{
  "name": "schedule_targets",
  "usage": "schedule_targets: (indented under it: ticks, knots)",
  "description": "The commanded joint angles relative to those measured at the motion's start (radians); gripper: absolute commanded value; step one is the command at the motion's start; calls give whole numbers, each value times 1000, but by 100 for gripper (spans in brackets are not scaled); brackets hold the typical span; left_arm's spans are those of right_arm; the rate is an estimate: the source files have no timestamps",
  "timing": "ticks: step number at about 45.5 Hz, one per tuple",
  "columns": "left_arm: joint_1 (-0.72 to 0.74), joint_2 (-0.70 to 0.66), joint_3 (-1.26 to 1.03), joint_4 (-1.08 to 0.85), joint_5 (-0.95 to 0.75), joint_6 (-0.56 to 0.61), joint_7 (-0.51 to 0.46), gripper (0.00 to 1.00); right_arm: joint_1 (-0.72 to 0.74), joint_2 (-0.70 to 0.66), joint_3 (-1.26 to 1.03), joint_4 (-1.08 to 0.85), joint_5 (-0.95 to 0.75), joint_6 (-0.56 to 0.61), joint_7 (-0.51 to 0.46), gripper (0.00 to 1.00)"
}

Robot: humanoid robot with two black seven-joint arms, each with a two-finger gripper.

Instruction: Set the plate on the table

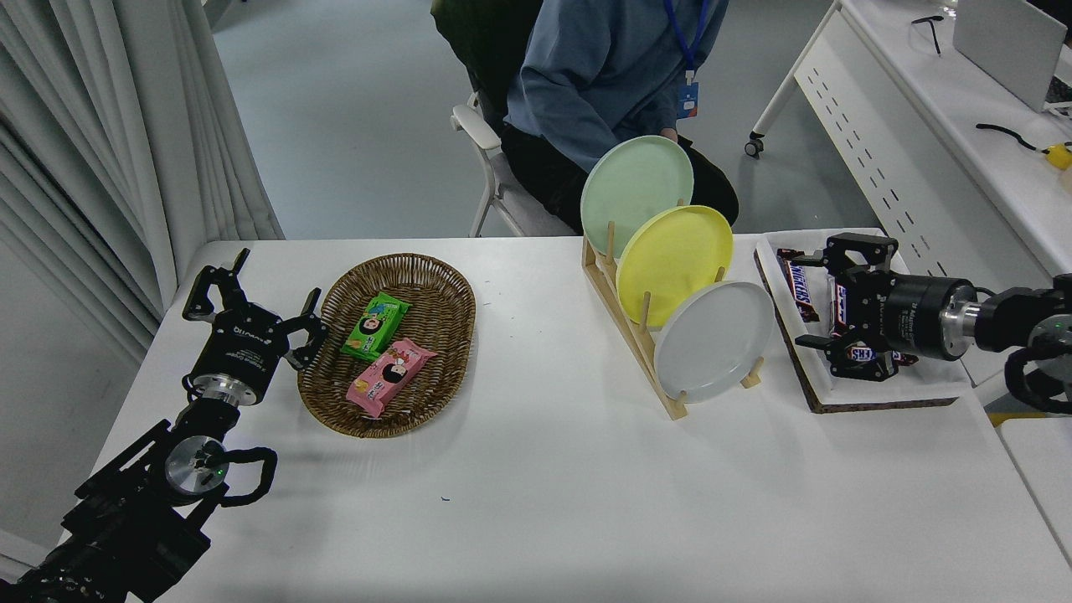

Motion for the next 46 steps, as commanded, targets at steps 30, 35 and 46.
schedule_targets:
  ticks: [30, 35, 46]
  knots:
    - [0, 0, -1, -1, 0, 0, 0, 100, -35, 166, 113, -137, -4, -129, -122, 99]
    - [0, 0, -1, 1, 0, 0, 0, 100, -35, 177, 115, -158, -7, -133, -120, 99]
    - [0, 0, 0, 1, 0, 0, 0, 100, -37, 229, 113, -247, -9, -147, -120, 99]
